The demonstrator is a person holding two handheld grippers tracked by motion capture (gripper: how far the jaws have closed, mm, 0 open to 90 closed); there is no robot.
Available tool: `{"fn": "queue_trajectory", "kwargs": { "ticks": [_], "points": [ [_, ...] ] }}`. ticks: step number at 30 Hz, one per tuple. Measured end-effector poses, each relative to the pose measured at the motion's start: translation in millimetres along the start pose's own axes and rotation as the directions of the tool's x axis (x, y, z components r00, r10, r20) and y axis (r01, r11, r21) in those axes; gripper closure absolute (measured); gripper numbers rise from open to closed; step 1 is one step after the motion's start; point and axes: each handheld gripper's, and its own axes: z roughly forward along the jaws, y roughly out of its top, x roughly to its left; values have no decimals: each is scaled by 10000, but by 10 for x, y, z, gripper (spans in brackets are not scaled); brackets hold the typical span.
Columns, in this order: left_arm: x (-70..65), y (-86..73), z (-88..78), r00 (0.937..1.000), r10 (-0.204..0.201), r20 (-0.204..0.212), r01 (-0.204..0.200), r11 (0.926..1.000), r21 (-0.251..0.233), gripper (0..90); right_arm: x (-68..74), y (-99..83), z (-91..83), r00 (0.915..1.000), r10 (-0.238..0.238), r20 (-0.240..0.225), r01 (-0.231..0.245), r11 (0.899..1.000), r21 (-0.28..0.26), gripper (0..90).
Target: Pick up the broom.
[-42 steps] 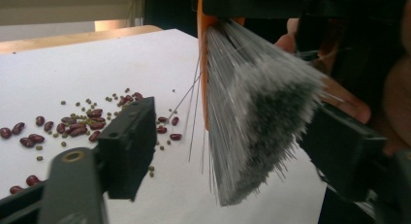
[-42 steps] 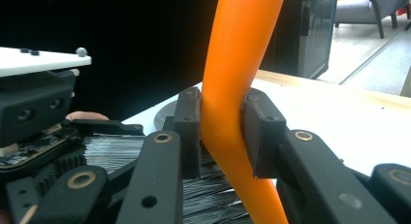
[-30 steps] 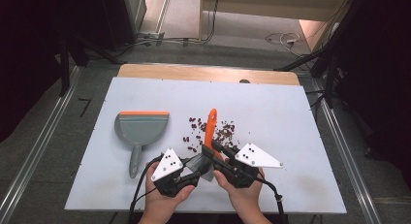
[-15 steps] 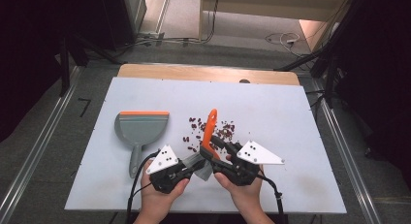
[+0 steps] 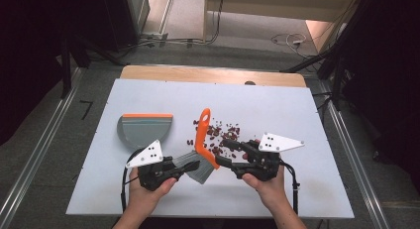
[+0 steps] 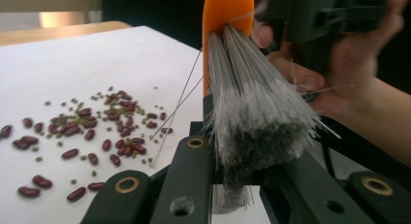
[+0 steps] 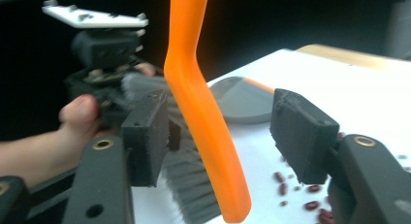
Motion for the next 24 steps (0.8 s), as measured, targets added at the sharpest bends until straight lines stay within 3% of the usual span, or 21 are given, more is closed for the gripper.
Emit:
{"fn": "queue_trajectory", "kwargs": {
  "ticks": [3,4,6,7,8,9,11,12,17,20,23,24],
  "points": [
    [-2,8,-19,9978,282,607,-289,9995,105,867,-39,-11,-16,9954,131,-948,-110,9997,224,426],
    [-2,8,-19,9978,282,607,-289,9995,105,867,-46,-20,-21,9926,95,-1211,-62,9996,276,439],
    [-11,14,-17,9930,387,1116,-415,9989,224,867,-52,-30,-19,9873,152,-1582,-96,9993,365,453],
    [-11,14,-17,9930,387,1116,-415,9989,224,867,-50,-33,-18,9857,169,-1677,-101,9991,411,463],
    [-16,16,-13,9873,478,1515,-531,9981,313,867,-50,-34,-13,9838,172,-1786,-94,9990,445,467],
    [-16,16,-13,9873,478,1515,-531,9981,313,867,-41,-38,-1,9804,154,-1967,-58,9988,492,468],
    [-37,20,4,9799,585,1908,-671,9970,394,867,-17,-45,25,9748,-11,-2229,160,9978,649,473],
    [-37,20,4,9799,585,1908,-671,9970,394,866,-3,-49,41,9724,-43,-2333,223,9970,744,473],
    [-63,17,29,9669,700,2455,-856,9949,533,866,52,-63,119,9558,-90,-2939,445,9925,1143,488],
    [-73,20,36,9632,654,2607,-821,9952,538,866,68,-76,149,9449,-5,-3273,455,9905,1301,509],
    [-70,20,36,9611,615,2692,-790,9954,549,866,77,-82,163,9417,44,-3365,440,9897,1360,519],
    [-68,21,36,9600,591,2737,-774,9954,565,866,81,-87,175,9365,68,-3507,421,9904,1317,538]
  ]
}}
